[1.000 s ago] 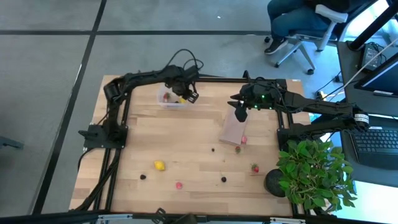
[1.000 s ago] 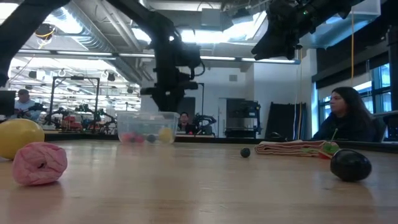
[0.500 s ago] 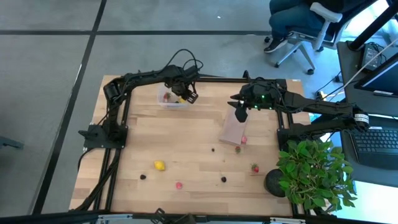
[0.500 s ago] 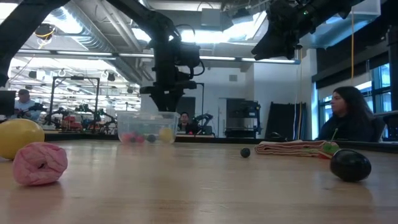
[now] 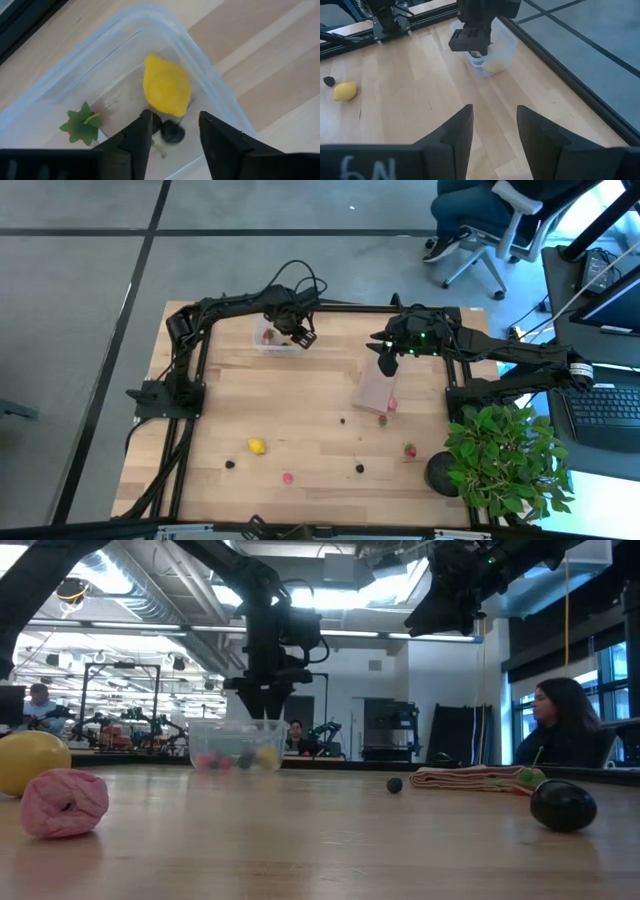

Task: Pick and placing Produce into tupperware
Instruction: Put the black cherry into the transparent bin, then put the blueberry into the transparent bin

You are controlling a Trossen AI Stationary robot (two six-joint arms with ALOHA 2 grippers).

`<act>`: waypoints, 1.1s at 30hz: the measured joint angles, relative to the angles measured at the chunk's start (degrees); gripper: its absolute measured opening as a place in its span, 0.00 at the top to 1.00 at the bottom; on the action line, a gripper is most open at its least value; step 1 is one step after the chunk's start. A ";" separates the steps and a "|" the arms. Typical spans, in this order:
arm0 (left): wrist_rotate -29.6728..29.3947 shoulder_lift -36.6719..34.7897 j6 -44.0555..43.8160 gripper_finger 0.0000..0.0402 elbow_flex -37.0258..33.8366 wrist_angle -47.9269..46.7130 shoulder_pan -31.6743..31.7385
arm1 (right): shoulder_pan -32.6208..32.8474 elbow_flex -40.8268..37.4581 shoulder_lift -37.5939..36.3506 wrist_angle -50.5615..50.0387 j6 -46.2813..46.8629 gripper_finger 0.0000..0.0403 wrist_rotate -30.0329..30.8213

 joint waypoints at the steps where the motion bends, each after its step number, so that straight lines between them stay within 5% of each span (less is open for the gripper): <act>1: 0.00 -0.34 0.19 0.59 0.00 -0.06 0.00 | 0.00 0.00 0.00 0.00 0.03 0.62 0.00; 4: -2.26 -3.10 0.73 0.54 0.00 -0.46 -0.25 | -0.02 0.00 0.00 0.00 0.17 0.62 0.00; 10: -16.13 -15.20 5.53 0.51 0.00 1.34 -4.37 | 0.00 0.00 0.00 0.15 -1.48 0.62 -2.45; 14: -17.36 -23.86 8.35 0.52 -0.58 6.43 -8.84 | 0.77 0.00 0.00 0.13 -3.05 0.62 -6.71; 17: -13.44 -30.57 12.69 0.52 -4.90 14.73 -13.14 | 2.93 0.00 0.05 0.13 -3.58 0.62 -6.93; 23: 3.90 -43.63 17.93 0.52 -22.14 36.22 -20.85 | 10.23 0.00 3.56 0.93 -6.11 0.62 -6.97; 33: 6.49 -56.41 11.63 0.51 -42.72 54.17 -32.84 | 21.08 0.00 17.93 2.72 1.92 0.62 -1.44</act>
